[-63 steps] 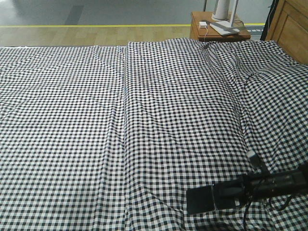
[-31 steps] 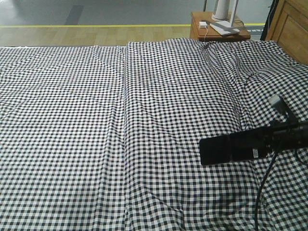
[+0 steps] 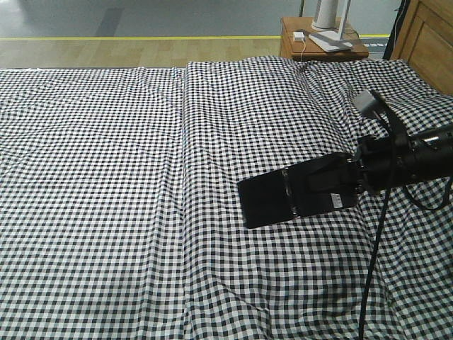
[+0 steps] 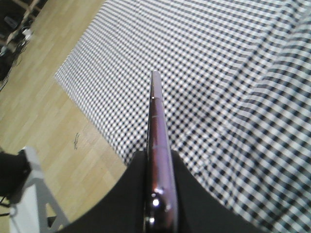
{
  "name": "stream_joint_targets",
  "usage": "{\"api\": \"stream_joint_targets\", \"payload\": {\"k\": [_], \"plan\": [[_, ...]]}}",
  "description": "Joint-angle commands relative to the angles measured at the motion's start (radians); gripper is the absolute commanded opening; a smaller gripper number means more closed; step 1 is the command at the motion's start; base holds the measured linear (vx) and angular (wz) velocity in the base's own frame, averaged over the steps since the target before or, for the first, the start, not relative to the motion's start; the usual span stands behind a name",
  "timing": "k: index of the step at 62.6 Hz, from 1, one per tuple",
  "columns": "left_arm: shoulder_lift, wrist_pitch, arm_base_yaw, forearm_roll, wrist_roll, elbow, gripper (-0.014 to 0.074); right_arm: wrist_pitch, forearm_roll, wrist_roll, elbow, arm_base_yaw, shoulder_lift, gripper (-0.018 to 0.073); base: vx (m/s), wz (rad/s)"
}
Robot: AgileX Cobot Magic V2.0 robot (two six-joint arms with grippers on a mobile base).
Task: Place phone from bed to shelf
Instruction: 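Lift the held phone up off the bed with the right gripper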
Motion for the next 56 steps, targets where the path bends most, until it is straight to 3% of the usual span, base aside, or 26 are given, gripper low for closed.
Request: {"api": "stream_joint_targets", "payload": {"k": [1,35,56], "plan": [[-0.008,-0.070,0.000,-0.009,0.000,0.007,0.0001,0.109,0.067,0.019,-0.020,0.046,-0.094,-0.0002,0.00,0.00],[-0.008,-0.070,0.000,-0.009,0.000,0.007,0.0001,0.109,0.094,0.113,-0.020,0.296,-0.322,-0.0002,0.00,0.00],[-0.008,-0.070,0.000,-0.009,0.000,0.007,0.0001,0.109,0.092,0.115,-0.020,0.322,-0.353,-0.0002,0.00,0.00]]}}
